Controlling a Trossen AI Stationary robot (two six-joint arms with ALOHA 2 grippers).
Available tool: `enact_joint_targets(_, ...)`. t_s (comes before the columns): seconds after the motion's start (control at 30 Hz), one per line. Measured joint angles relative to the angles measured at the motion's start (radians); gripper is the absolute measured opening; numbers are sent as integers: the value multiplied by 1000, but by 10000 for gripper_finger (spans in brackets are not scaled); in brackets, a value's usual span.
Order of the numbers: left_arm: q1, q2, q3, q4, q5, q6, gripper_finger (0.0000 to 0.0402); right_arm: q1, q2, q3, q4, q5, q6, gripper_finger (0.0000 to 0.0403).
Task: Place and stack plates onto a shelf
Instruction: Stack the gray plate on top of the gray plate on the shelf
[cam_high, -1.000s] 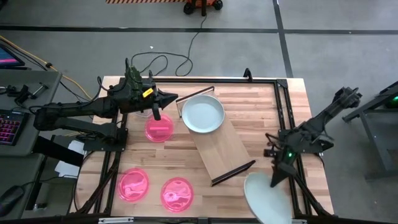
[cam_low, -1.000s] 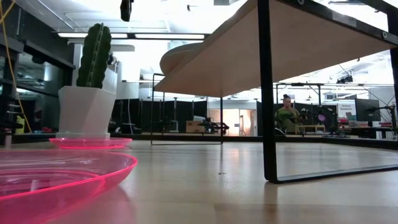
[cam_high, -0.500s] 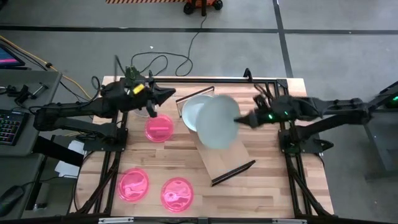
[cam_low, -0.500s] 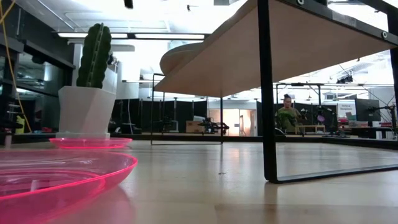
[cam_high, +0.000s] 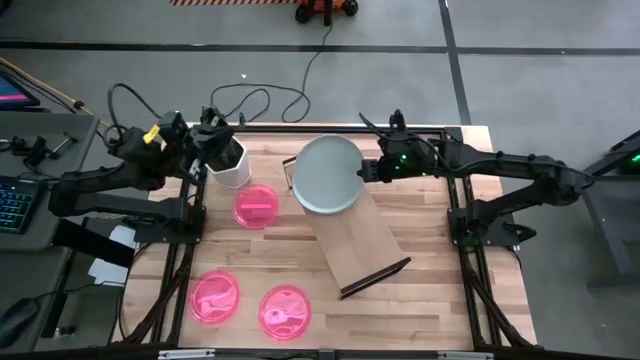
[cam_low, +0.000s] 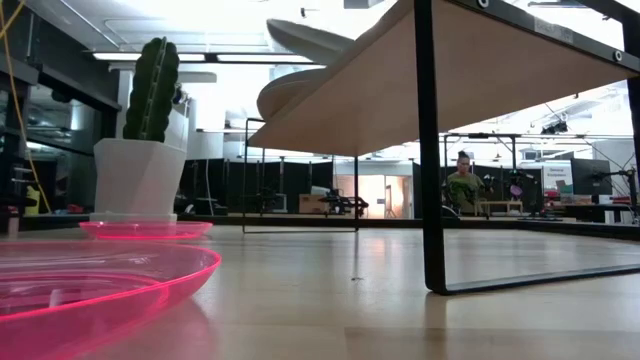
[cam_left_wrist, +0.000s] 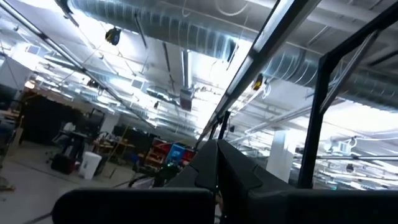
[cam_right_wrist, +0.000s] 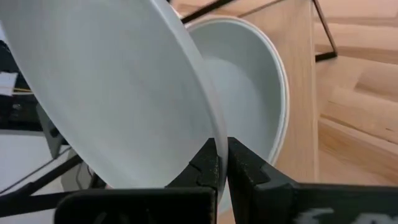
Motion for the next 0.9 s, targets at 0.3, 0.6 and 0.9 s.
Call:
enact_joint_targets(0.3,0,-7,0,-13,0,-17,0,-4,5,0,-26,-15,-9,0)
enact_joint_targets(0.6,0,12,0,-28,-3,-18,0,-3,8,0,-24,11,-21,0)
enact_joint_targets(0.9,0,29,0,-31,-3,-18,0,-3,40,0,-8,20,-29,55)
